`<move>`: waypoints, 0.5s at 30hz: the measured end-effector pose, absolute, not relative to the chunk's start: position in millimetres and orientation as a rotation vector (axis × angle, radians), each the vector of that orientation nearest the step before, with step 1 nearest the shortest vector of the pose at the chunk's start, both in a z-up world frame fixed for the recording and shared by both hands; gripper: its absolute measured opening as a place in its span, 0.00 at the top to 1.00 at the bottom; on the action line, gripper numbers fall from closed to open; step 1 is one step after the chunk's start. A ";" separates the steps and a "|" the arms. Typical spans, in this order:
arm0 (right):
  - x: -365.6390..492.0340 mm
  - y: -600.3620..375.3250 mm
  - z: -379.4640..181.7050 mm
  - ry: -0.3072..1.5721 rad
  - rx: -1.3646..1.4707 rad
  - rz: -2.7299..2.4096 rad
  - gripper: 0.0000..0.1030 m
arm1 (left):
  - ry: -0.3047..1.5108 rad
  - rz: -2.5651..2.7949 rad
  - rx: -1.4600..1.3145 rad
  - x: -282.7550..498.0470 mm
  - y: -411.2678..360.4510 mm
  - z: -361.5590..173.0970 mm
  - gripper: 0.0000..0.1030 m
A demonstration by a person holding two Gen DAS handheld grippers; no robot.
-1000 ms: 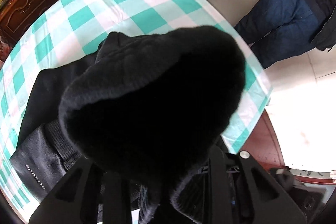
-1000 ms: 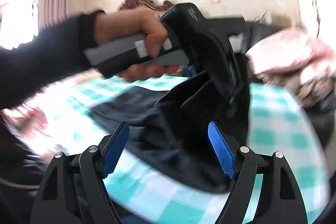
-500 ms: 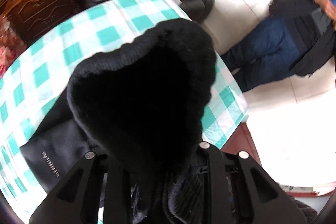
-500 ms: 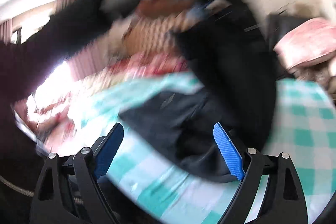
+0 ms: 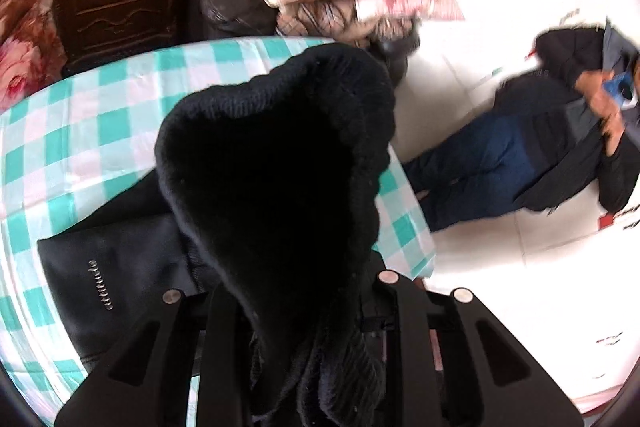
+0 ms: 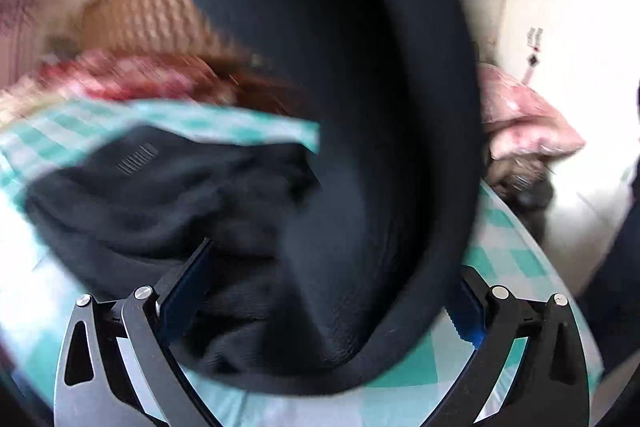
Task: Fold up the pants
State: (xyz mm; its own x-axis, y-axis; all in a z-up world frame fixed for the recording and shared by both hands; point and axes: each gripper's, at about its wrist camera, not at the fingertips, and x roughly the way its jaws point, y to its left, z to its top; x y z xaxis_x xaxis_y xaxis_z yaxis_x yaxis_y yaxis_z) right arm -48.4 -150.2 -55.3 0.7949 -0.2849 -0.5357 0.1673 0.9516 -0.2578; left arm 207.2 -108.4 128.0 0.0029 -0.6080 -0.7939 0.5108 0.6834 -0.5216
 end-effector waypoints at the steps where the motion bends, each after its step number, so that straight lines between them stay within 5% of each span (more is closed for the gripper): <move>1: -48.7 -156.6 -56.8 0.606 -0.189 -0.252 0.07 | 1.291 -0.876 -0.116 210.3 -96.0 129.4 0.77; 7: -49.0 -176.1 -51.5 0.579 -0.175 -0.303 0.07 | 1.269 -0.858 -0.320 215.8 9.0 94.5 0.77; 15: -41.8 -177.0 -59.8 0.610 -0.164 -0.268 0.07 | 1.307 -0.818 -0.665 208.6 110.9 -62.5 0.76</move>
